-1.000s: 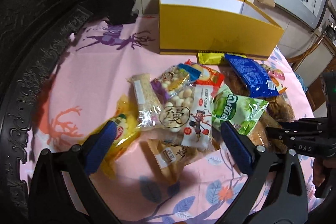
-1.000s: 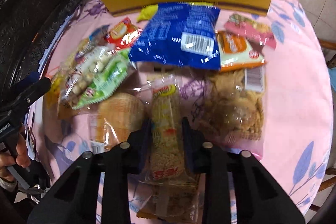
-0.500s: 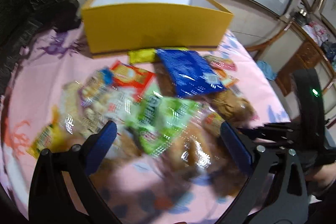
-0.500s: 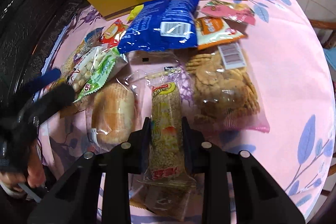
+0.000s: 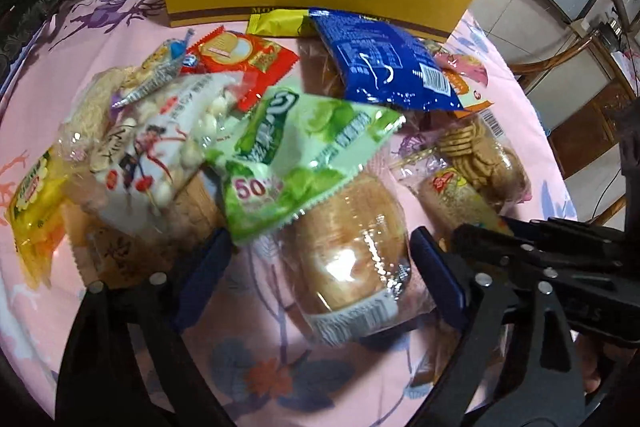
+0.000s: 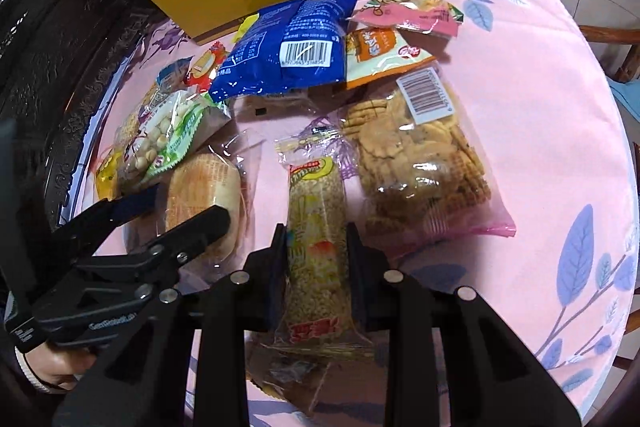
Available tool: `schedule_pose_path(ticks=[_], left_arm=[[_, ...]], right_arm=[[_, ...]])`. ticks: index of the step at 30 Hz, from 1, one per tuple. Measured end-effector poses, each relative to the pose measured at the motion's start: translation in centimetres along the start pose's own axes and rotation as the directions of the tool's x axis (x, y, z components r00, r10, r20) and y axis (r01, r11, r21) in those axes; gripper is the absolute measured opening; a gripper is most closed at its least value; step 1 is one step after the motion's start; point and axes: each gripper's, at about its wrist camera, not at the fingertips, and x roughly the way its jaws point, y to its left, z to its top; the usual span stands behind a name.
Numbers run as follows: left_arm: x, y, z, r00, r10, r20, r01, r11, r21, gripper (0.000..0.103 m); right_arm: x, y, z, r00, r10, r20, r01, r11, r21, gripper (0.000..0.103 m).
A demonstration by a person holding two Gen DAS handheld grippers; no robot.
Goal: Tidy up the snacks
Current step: 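Grasp the long rice-cracker bar with the right gripper while the left gripper grasps the bread roll, then carry the rice-cracker bar and bread roll into the yellow box and release both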
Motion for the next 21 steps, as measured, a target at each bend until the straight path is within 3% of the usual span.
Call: schedule_pose_path(ticks=[2,3,5,10,16,21], left_arm=[[0.1,-0.7,-0.3,1.000,0.015,0.003,-0.015,0.999,0.029,0.078],[0.1,-0.9,-0.4,1.000,-0.001,-0.003,0.001,1.000,0.028,0.064],[-0.1,-1.4,-0.7,0.999,-0.033,-0.012,0.034,0.999,0.035,0.053],[-0.4,-0.9,-1.4,0.995,-0.088,-0.037,0.088,0.996,0.011,0.053],[-0.3,-1.0,-1.4,0.995,-0.101,-0.019,0.101,0.995,0.004,0.059],[-0.7,-0.7,-1.6,0.993,-0.114,-0.022,0.115,0.993,0.025,0.051]], right_arm=[[-0.2,-0.3,-0.1,1.000,0.000,0.001,0.000,1.000,-0.003,0.029],[-0.3,-0.2,-0.2,1.000,-0.003,0.001,0.003,1.000,-0.008,0.029],[-0.2,0.1,-0.2,1.000,-0.012,0.000,0.012,1.000,-0.022,0.029],[0.2,1.1,0.0,0.999,-0.047,-0.020,0.046,0.996,-0.074,0.029],[1.1,1.5,1.0,0.996,-0.062,-0.057,0.057,0.995,-0.088,0.030],[0.9,2.0,1.1,0.997,-0.062,-0.054,0.056,0.994,-0.099,0.029]])
